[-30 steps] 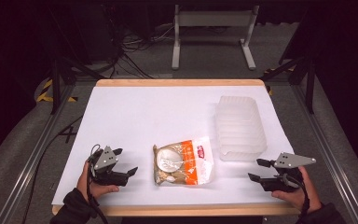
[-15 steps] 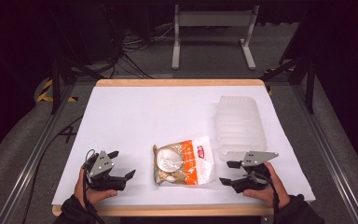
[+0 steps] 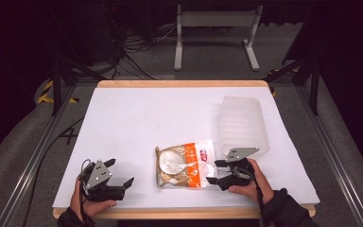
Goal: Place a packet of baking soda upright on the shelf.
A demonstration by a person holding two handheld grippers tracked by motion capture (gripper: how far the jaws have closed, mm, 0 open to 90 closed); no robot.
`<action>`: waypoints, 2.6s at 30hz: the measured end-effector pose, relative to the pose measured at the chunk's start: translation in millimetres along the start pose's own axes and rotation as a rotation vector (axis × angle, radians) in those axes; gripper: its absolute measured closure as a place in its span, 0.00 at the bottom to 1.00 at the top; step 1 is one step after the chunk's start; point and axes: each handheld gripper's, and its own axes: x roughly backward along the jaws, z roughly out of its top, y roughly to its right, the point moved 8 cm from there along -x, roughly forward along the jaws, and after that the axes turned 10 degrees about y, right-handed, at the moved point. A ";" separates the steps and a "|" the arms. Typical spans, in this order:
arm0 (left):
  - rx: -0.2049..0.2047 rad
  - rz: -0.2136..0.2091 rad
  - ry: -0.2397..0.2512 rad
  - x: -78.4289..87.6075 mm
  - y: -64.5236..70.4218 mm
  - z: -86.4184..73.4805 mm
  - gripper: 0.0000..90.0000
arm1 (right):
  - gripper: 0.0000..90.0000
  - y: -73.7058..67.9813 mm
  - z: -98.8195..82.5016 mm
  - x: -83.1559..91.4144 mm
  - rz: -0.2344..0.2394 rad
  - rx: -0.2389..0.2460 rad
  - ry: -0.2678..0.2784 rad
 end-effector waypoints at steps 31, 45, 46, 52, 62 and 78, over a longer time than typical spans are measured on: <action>-0.007 -0.053 -0.015 -6.8 6.6 -0.9 0.14 | 0.47 -9.8 13.6 -21.8 -0.010 -0.092 0.018; 0.013 -0.068 -0.025 -7.8 10.6 1.5 0.14 | 1.00 -11.1 36.3 -24.8 -0.045 0.009 0.047; 0.015 -0.067 -0.023 -7.8 10.8 2.1 0.14 | 1.00 -12.1 40.8 -23.6 -0.041 0.023 0.049; 0.030 -0.057 -0.013 -7.1 8.2 2.3 0.13 | 1.00 -17.3 62.6 -20.7 -0.014 0.094 0.055; 0.045 -0.062 -0.015 -6.7 5.0 -0.1 0.13 | 1.00 -34.6 105.5 -22.4 0.062 0.304 -0.023; 0.045 -0.071 -0.013 -6.4 4.9 -0.6 0.13 | 1.00 -50.0 152.3 -10.3 0.139 0.492 -0.141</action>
